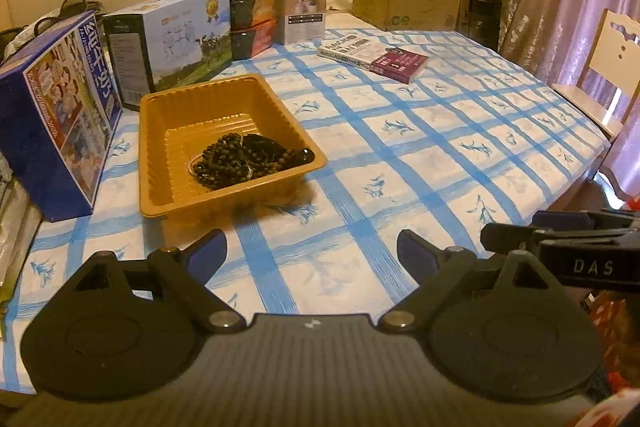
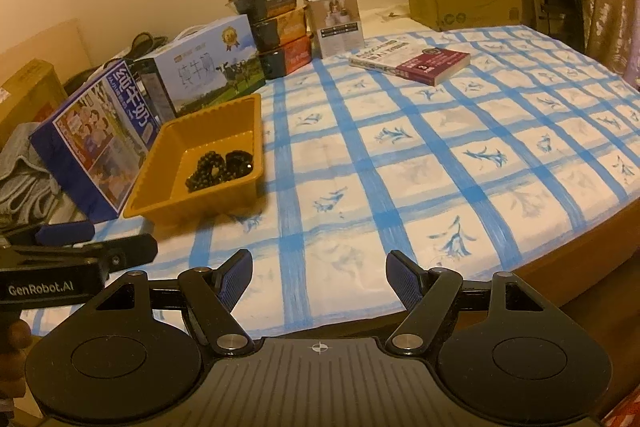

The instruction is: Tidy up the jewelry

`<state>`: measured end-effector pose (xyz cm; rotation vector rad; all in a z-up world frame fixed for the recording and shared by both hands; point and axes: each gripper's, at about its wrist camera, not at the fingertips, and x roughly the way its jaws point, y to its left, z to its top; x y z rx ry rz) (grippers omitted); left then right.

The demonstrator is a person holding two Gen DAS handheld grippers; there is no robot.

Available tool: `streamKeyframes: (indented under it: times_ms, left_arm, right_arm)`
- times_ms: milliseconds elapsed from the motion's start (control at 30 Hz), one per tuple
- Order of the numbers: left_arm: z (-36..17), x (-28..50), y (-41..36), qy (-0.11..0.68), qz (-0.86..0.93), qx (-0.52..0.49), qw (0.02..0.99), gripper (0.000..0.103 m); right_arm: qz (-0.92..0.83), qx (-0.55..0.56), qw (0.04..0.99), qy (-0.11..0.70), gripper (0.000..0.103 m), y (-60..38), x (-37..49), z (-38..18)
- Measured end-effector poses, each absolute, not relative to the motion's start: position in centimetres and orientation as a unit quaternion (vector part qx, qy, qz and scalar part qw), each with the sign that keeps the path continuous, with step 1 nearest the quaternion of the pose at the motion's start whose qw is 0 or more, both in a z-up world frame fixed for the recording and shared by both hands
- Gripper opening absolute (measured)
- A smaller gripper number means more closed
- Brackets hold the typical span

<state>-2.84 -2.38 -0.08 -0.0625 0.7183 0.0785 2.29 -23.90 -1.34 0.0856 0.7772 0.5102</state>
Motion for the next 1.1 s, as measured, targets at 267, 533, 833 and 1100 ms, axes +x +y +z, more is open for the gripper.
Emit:
streamKeyframes:
  times_ms: [267, 533, 833, 1100]
  left_arm:
    - [-0.28, -2.52, -2.21, 0.354, 0.041, -0.032, 0.934, 0.091]
    - [-0.43, -2.3, -2.38, 0.356, 0.038, -0.03, 0.933, 0.091]
    - [-0.45, -2.27, -2.48, 0.356, 0.037, -0.03, 0.933, 0.091]
    - [-0.48, -2.21, -2.53, 0.355, 0.037, -0.03, 0.933, 0.091]
  right_arm:
    - [0.247, 0.044, 0.891, 0.379, 0.074, -24.15, 2.53, -1.46]
    - [0.246, 0.044, 0.891, 0.38, 0.074, -24.04, 2.63, -1.51]
    - [0.246, 0.044, 0.89, 0.38, 0.074, -24.06, 2.68, -1.58]
    - [0.246, 0.045, 0.891, 0.38, 0.074, -24.03, 2.68, -1.61]
